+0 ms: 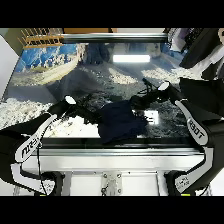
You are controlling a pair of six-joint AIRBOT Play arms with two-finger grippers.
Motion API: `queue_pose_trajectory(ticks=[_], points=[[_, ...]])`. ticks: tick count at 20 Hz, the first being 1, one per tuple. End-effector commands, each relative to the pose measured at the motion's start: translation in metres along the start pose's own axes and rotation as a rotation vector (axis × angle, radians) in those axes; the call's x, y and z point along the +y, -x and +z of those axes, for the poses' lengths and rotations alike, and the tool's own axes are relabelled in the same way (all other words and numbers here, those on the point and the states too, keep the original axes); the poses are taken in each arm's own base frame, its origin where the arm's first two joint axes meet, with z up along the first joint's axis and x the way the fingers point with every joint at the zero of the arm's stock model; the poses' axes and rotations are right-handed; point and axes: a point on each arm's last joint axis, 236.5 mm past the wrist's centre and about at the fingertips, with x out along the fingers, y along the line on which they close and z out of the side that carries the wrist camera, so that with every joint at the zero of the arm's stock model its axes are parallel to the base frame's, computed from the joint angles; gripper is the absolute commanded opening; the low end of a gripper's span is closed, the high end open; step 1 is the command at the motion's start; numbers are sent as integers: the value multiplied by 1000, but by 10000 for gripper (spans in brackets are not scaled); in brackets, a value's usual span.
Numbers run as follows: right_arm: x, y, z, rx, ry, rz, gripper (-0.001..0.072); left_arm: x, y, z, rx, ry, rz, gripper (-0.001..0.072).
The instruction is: Fold the clothes and pants, and hang the long-sleeved shirts on hangers.
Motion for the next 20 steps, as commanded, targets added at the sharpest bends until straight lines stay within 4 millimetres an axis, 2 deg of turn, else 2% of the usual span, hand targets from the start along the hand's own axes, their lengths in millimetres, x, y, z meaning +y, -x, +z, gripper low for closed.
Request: queue_pose_trajectory(ticks=[1,4,5,6,7,8,9,11,12,14,15,17,19,20], points=[[29,-22,7,-2,-10,103,581,0,0,0,1,-3,0,8],[44,-31,12,-23,29,128,578,0,0,0,1,-2,0,8],[46,-32,16,-41,47,126,529,0,0,0,1,-2,0,8],[49,-30,21,-55,71,127,261,0,0,0,1,-3,0,7],[53,-25,24,-66,103,131,109,-2,2,1,-5,-7,-1,7],[63,-16,29,-83,141,139,28,-5,7,4,-28,-18,-2,6],[76,-1,35,-111,182,142,28,-11,21,12,-78,-47,3,5],[112,48,48,-187,326,114,27,-37,73,31,-198,-164,32,5],[140,82,49,-229,401,118,27,-59,108,35,-263,-242,41,5],[201,152,35,-328,527,157,27,-113,183,25,-394,-400,47,5],[226,184,25,-386,560,173,27,-141,218,10,-454,-484,49,6],[268,239,-5,-481,621,205,27,-186,266,-27,-560,-610,48,6],[292,271,-29,-532,640,233,27,-211,291,-61,-640,-678,73,6],[299,278,-41,-534,641,237,27,-217,293,-77,-656,-699,87,6]])
